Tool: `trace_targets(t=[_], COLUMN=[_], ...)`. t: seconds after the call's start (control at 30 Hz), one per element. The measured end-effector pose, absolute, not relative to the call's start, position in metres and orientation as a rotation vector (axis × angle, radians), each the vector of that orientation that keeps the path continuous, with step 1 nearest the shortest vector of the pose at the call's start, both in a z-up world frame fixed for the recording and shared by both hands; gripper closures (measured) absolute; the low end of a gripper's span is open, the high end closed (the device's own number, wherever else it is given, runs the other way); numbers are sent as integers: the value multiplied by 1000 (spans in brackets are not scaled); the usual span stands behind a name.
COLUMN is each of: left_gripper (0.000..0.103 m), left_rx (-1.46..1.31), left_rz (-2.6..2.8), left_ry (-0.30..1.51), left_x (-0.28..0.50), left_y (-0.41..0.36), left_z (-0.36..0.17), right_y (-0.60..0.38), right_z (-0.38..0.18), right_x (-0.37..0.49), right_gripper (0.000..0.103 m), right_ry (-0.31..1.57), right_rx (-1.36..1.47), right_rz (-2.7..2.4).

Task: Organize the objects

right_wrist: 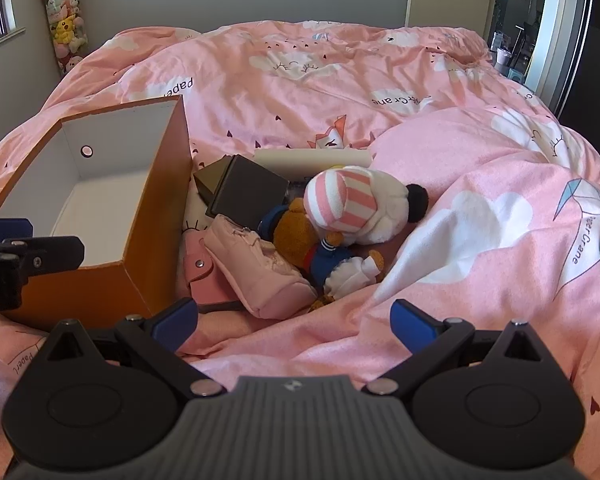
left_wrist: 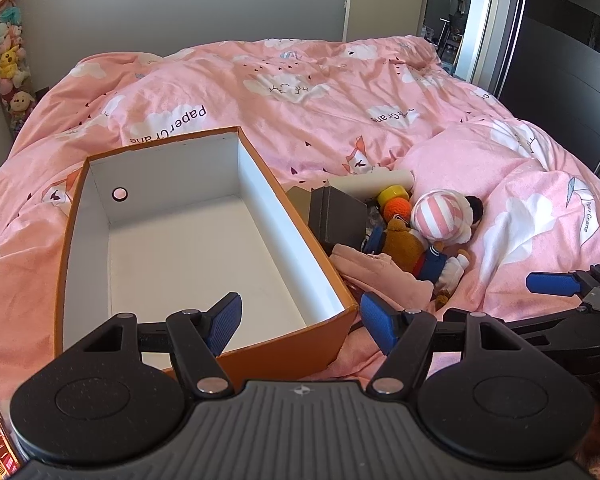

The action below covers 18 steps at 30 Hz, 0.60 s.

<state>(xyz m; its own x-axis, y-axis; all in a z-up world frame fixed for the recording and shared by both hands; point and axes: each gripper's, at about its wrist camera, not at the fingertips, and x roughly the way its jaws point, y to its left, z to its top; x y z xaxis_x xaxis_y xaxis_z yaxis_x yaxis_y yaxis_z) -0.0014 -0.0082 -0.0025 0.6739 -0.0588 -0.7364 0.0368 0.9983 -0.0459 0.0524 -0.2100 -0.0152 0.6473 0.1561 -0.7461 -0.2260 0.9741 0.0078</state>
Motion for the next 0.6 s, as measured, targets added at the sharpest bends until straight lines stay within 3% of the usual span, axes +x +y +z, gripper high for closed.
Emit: trace_targets(t=[0.37, 0.47, 0.6], left_gripper=[33, 38, 53], left_rx=[71, 85, 98], left_rz=[-221, -299, -420], left_ry=[819, 840, 866], left_x=[20, 36, 61], left_y=[-31, -41, -57], left_z=[5, 5, 3], right_y=[-228, -238, -251], right_z=[-14, -15, -20], right_x=[73, 86, 107], right_gripper=[3, 17, 45], right_ry=[876, 888, 920], right_rx=[-10, 20, 58], right_rz=[224, 207, 197])
